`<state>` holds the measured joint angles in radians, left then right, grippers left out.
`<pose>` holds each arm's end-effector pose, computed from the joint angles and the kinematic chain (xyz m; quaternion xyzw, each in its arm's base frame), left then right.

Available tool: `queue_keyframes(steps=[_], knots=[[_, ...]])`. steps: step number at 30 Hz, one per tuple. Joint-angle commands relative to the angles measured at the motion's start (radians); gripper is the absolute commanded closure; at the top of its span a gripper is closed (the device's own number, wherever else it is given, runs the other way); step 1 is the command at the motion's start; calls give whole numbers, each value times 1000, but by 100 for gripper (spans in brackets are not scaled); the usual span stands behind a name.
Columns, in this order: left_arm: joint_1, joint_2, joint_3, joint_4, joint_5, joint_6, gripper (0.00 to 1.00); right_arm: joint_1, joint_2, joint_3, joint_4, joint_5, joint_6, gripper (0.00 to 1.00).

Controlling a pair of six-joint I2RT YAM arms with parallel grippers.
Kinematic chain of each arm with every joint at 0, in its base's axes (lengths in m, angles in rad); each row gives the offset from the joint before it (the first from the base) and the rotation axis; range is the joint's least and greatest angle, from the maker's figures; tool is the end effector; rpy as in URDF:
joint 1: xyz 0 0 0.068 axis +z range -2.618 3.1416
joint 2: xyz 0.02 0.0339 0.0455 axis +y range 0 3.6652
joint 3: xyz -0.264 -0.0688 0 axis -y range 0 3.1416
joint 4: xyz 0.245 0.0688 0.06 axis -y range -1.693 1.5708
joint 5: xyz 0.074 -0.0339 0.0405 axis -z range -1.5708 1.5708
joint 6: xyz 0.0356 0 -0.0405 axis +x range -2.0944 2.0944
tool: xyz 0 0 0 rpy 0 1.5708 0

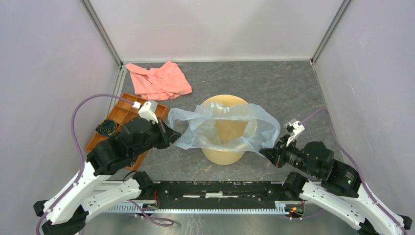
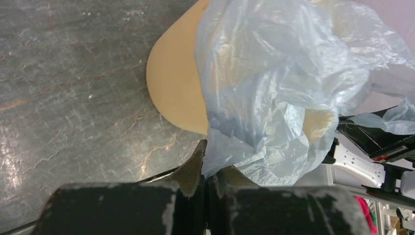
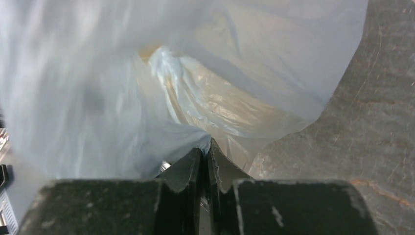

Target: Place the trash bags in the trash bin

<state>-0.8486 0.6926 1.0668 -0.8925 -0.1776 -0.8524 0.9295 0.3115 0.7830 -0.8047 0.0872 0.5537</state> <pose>0.0825 -0.0841 0.3735 -0.0462 0.8612 -0.3255 0.3876 0.0403 0.0488 0.3233 -0.1272 0.8042 0.3653 0.4513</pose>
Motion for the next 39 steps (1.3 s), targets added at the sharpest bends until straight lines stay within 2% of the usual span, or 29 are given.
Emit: queue_keyframes(steps=[1,5,8,11,13,16,19,26,29,33,39], knots=[[4,-30,-54,-32,-31,-55,98,4,-26,-57,27,32,58,88],[3,-20,-115,-37,-95,-46,98,5,-31,-137,83,139,111,78],[3,-3,-197,90,-92,-24,98,5,-38,-232,186,235,114,77],[3,66,-240,203,-114,5,98,5,-20,-286,270,311,80,69],[3,133,-240,228,-156,32,98,5,12,-273,257,346,66,65],[3,200,-232,243,-179,72,97,5,38,-226,192,315,26,54],[3,172,-226,241,-152,93,81,5,32,-154,106,239,-5,43],[3,-79,-157,50,-90,108,27,5,-27,56,-51,-7,-32,17],[3,-165,-71,-21,-49,129,10,5,-17,143,-87,-36,-61,8],[3,-165,84,-77,-47,170,3,5,52,252,-119,41,-123,2],[3,15,219,-46,0,353,1,5,195,352,-77,175,-221,2]])
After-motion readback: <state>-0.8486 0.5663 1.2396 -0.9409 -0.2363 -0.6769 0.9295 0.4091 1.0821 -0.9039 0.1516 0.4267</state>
